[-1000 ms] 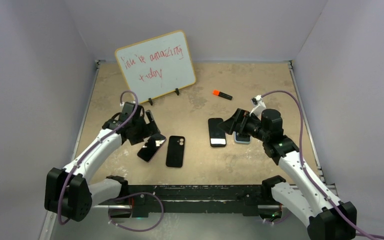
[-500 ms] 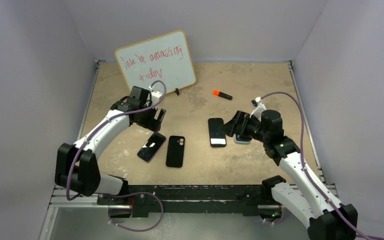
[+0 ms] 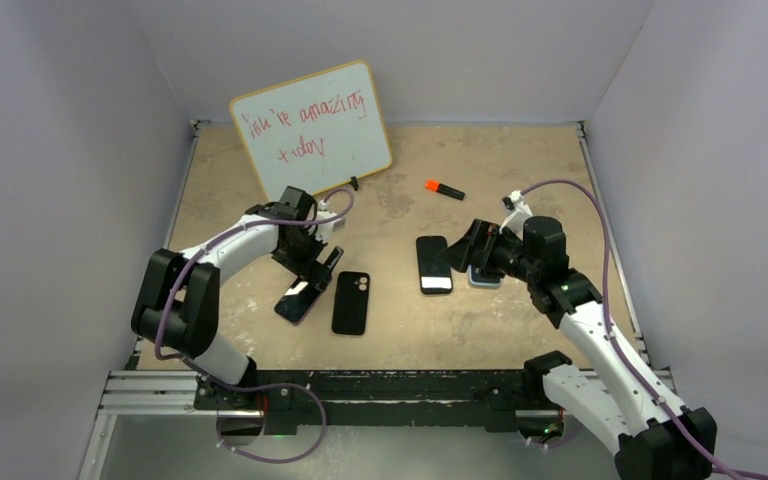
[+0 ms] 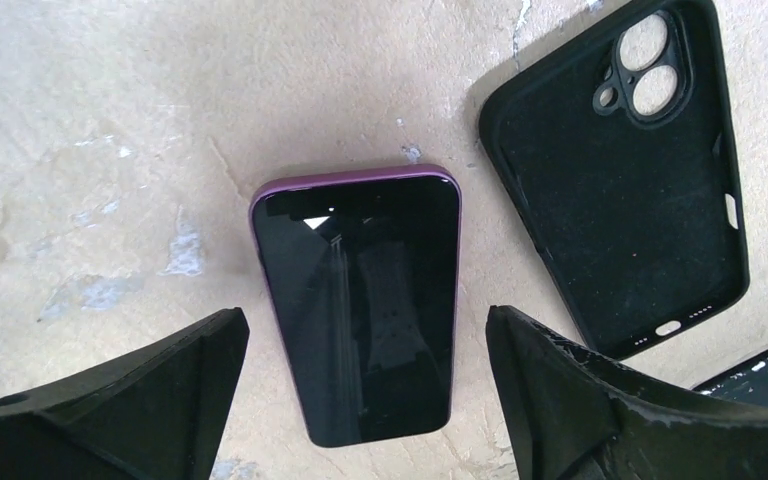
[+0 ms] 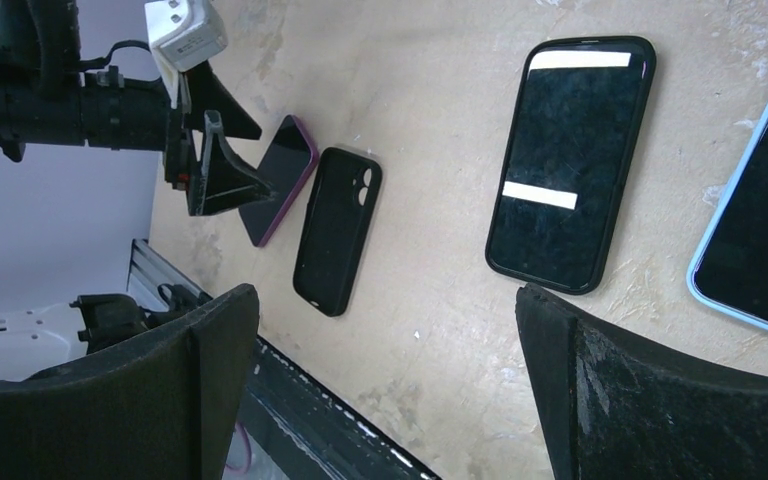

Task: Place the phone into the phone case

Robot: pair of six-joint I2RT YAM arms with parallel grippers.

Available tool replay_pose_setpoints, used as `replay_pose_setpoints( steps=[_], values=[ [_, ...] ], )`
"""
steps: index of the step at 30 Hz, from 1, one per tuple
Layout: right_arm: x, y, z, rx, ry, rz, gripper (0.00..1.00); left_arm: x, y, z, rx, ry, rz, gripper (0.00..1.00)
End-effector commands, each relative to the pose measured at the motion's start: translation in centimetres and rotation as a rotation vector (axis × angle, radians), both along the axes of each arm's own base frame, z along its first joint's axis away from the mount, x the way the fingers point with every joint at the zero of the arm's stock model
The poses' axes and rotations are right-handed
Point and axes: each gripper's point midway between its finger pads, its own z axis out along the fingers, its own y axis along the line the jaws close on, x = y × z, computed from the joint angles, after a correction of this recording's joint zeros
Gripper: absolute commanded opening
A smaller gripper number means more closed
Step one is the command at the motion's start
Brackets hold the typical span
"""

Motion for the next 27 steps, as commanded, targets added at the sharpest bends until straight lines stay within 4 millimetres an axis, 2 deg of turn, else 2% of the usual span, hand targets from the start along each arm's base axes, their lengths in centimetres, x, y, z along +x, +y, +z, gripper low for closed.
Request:
replay_pose_setpoints(
  steps=[1,4,14,21,27],
  values=[
    [0.6,0.1,1.8,-0.005,-0.062,0.018,0.99,-0.1,0.2,-1.1,0.046,0.017,-0.039,0.94],
    [0.5,0.1,2.0,-0.009,-0.066,0.021,0.99,0.0,1.2,-1.8,0.107,0.024,-0.025,0.94],
    [0.1,-0.1,1.9,-0.002,-0.073,0.012,0.99,-0.6,0.6,-3.3,0.174,0.049,-0.084,0.94],
    [-0.1,-0.3,2.2,-0.001,-0.078,0.001,0.99,-0.5,0.3,-3.3,0.194,0.031,-0.098,0.91],
    [-0.1,-0.1,2.2,0.022,-0.065,-0.001,0.99,-0.3,0.4,-2.9,0.194,0.011,-0.090,0.83]
  ],
)
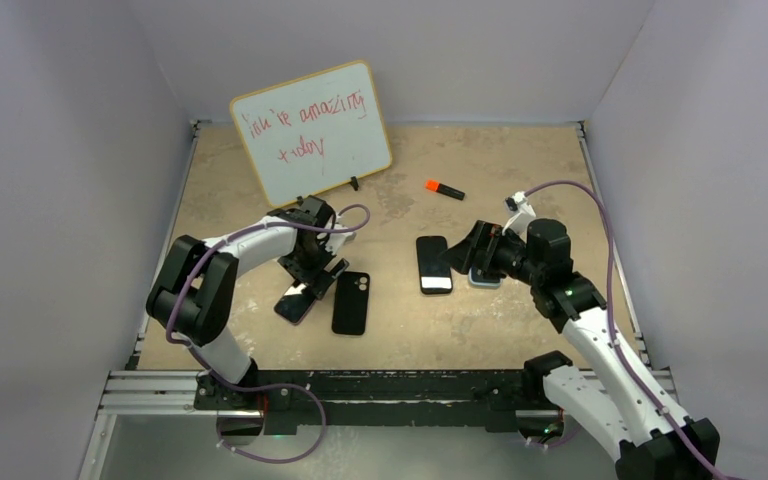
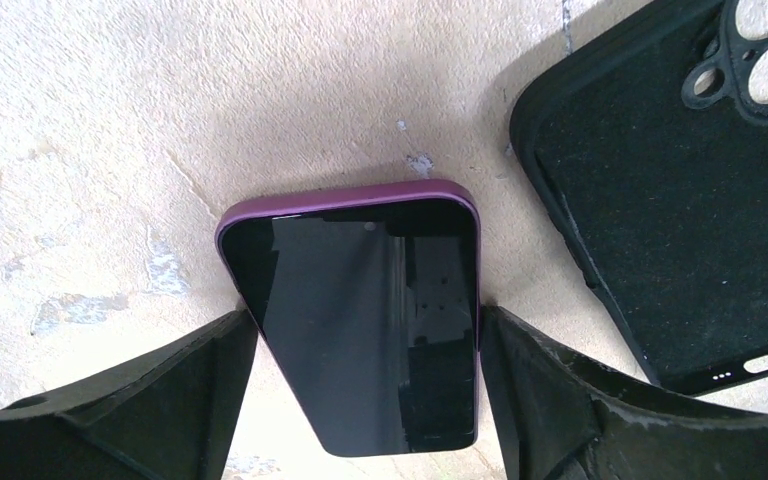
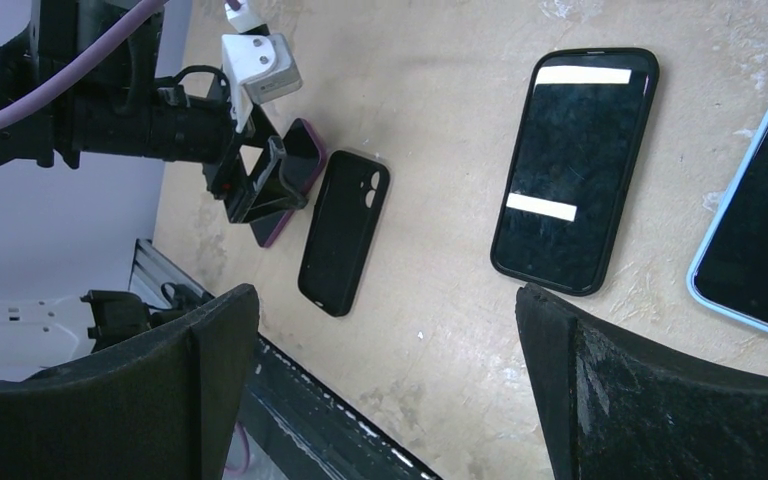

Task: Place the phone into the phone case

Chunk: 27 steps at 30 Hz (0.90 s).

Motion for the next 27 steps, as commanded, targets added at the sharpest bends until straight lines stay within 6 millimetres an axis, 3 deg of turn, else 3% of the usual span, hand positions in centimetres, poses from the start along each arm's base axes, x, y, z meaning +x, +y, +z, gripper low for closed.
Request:
replay_pose_setpoints(
  steps=[1,6,15,21,27],
  values=[
    [0.3,0.1,1.6,0.023,-0.030,-0.007,0.99,0.6,-0.2,0.1,-0.002,-0.028,-0.010,0.81],
    [0.2,0.4,1.5,0.064,-0.013,-0.020,0.98,1.7,-1.1,2.6,-0.061,-0.112,0.012,0.71],
    [0.3,1.7,1.5,0.164,0.051,-0.012,0.91,4.2,-4.8,7.0,-0.302,-0.273,0.110,0.55],
    [0.2,2.5,1.3,0.201,0.062,-0.019,0.87,4.4,-6.2,8.8,-0.432,-0.277,0.207,0.53],
    [-0.3,6.4,1.0,0.180,0.024,0.076,0.80,4.5,-7.0,10.3,-0.504,-0.258,0.239,0.50]
  ],
)
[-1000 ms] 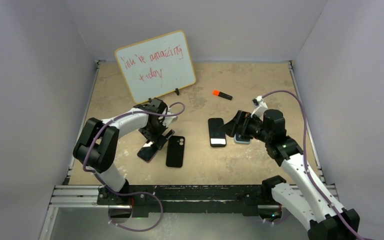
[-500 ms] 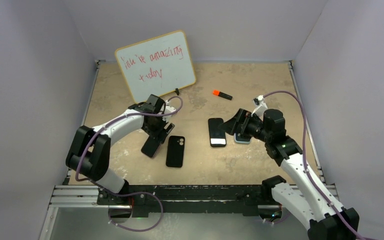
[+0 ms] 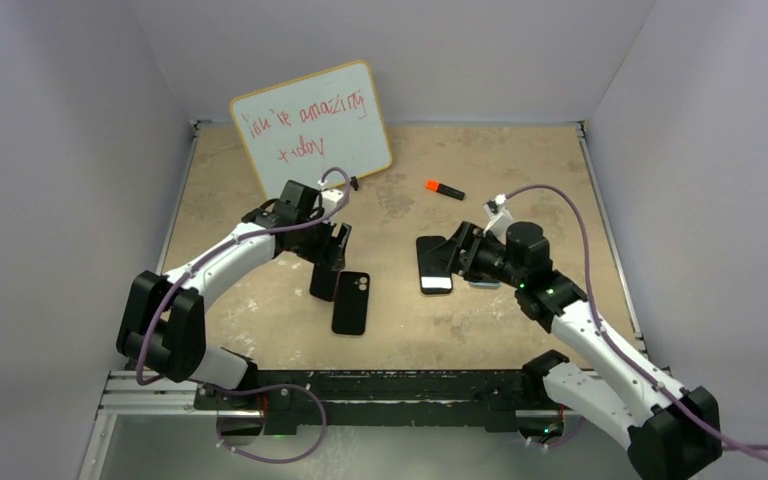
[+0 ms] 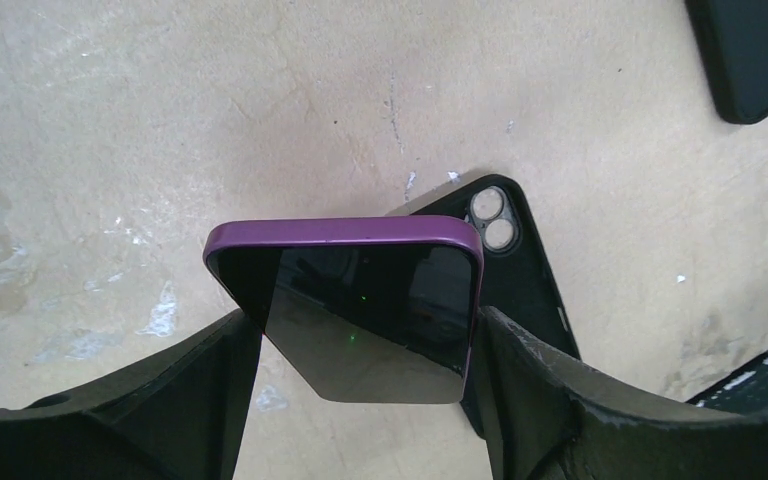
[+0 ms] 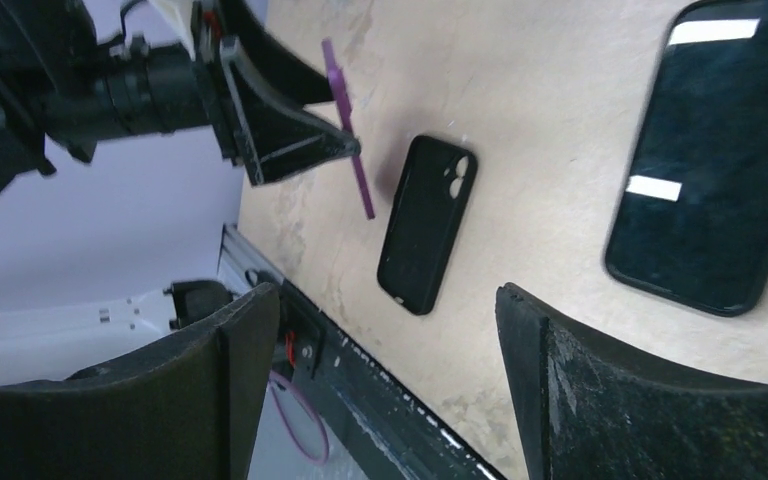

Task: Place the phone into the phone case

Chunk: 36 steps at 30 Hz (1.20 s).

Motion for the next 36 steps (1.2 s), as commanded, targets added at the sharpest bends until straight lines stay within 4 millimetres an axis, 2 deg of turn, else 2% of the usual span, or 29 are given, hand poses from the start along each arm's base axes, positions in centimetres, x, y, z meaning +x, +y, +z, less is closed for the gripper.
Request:
replay_pose_setpoints(
  steps=[1,5,7,9,13,16,18,20,28,32,36],
  values=[
    [0.0,3.5,0.9,0.022,-0.074,0.064,0.79,0.9,-2.0,3.5,-0.150,-0.050,0.022,0.50],
    [-0.4,7.0,1.1,0.050,-0.133,0.137,0.72,0.4,-3.0,4.6,-0.225,-0.041,0.003,0.48],
    [-0.6,8.6,0.9,0.061,-0.161,0.156,0.65,0.1,-3.3,5.3,-0.253,-0.043,-0.001,0.48],
    [-0.7,10.0,1.0,0.091,-0.180,0.168,0.57,-0.2,-3.7,5.9,-0.285,-0.038,-0.003,0.47],
    [-0.8,11.9,0.8,0.126,-0.182,0.186,0.51,-1.3,-4.9,7.0,-0.381,0.002,-0.007,0.46],
    [-1.0,12.6,0.2,0.111,-0.176,0.199,0.53,-2.0,-5.8,7.6,-0.455,0.028,-0.006,0.46],
    [-1.2,13.0,-0.3,0.094,-0.174,0.205,0.62,-2.5,-6.2,7.9,-0.491,0.053,-0.015,0.46],
    [-1.4,13.3,-0.8,0.073,-0.178,0.209,0.65,-2.8,-6.6,8.2,-0.515,0.072,-0.027,0.46],
    [-2.2,15.5,-1.9,0.032,-0.160,0.236,0.64,-3.7,-7.2,8.5,-0.584,0.109,-0.022,0.46],
    [-2.0,15.6,-2.4,0.018,-0.158,0.211,0.54,-4.0,-7.2,8.1,-0.577,0.133,-0.022,0.45],
    [-1.9,15.7,-3.3,0.005,-0.139,0.199,0.25,-4.6,-7.1,8.1,-0.586,0.156,-0.010,0.46]
  ],
)
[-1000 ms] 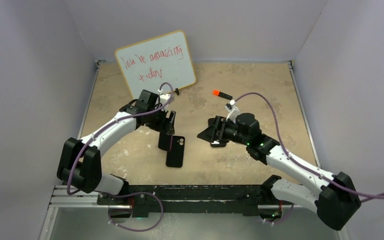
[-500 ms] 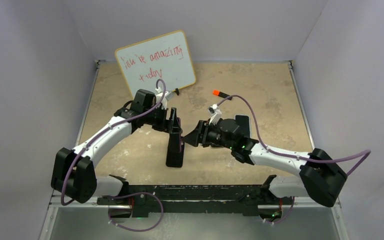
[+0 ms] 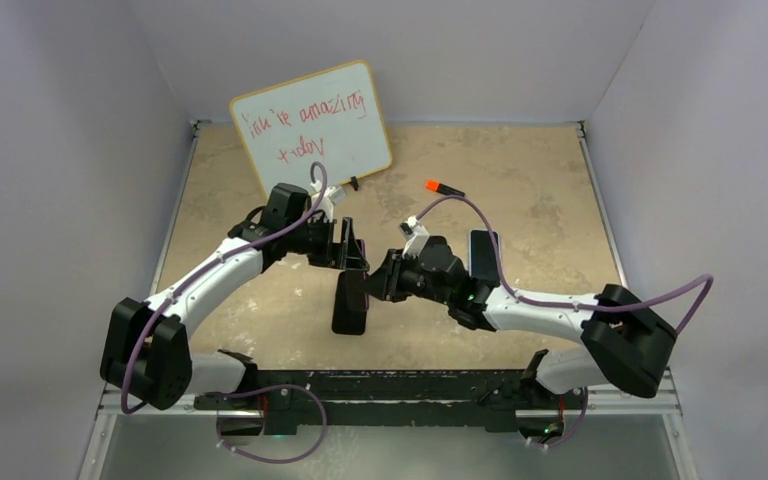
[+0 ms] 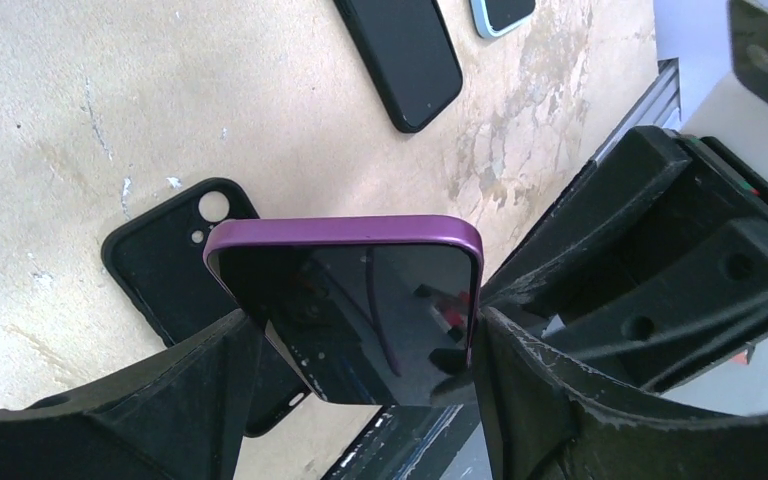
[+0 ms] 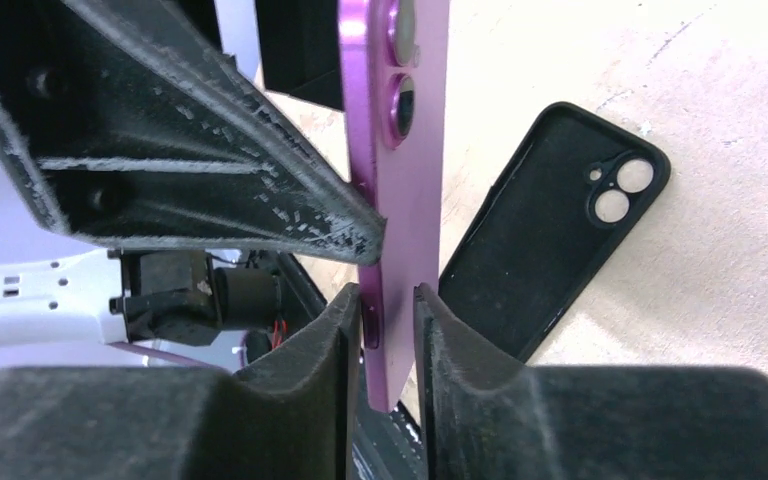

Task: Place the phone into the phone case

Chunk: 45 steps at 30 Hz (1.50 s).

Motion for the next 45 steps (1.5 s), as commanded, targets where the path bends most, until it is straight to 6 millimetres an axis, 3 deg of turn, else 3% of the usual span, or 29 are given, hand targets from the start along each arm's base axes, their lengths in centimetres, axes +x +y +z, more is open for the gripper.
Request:
replay_pose_setpoints(
  steps=[1,4,10,16,19,28,35,45],
  values=[
    [1.3,0.9,1.4,0.032,-0.045,-0.041,0.19,-0.4,-0.7,2.2,-0.089,-0.021,-0.011,0.48],
    [1.2,0.8,1.2,0.030,-0.038,-0.046,0.01,-0.8,-0.6,2.1,-0.094,-0.004,-0.004,0.57],
    [0.8,0.5,0.7,0.041,0.007,-0.065,0.00,-0.3,0.7,2.0,-0.021,-0.046,0.058,0.91],
    [-0.2,0.5,-0.8,0.052,0.090,-0.054,0.00,0.3,1.8,3.2,0.030,-0.122,0.081,0.94],
    [-0.5,0.3,-1.0,0.062,0.122,-0.058,0.00,0.7,2.7,2.6,0.068,-0.119,0.127,0.94],
    [-1.1,-0.2,-0.9,0.086,0.186,-0.083,0.00,1.4,6.1,-0.2,0.123,-0.068,0.306,0.81],
    [-1.3,0.2,-1.3,0.099,0.245,-0.089,0.00,0.1,6.1,-3.9,0.102,0.039,0.337,0.74],
    [-1.6,1.3,-4.6,0.043,0.376,-0.091,0.00,-1.0,7.0,-8.3,0.152,0.155,0.416,0.61]
  ],
)
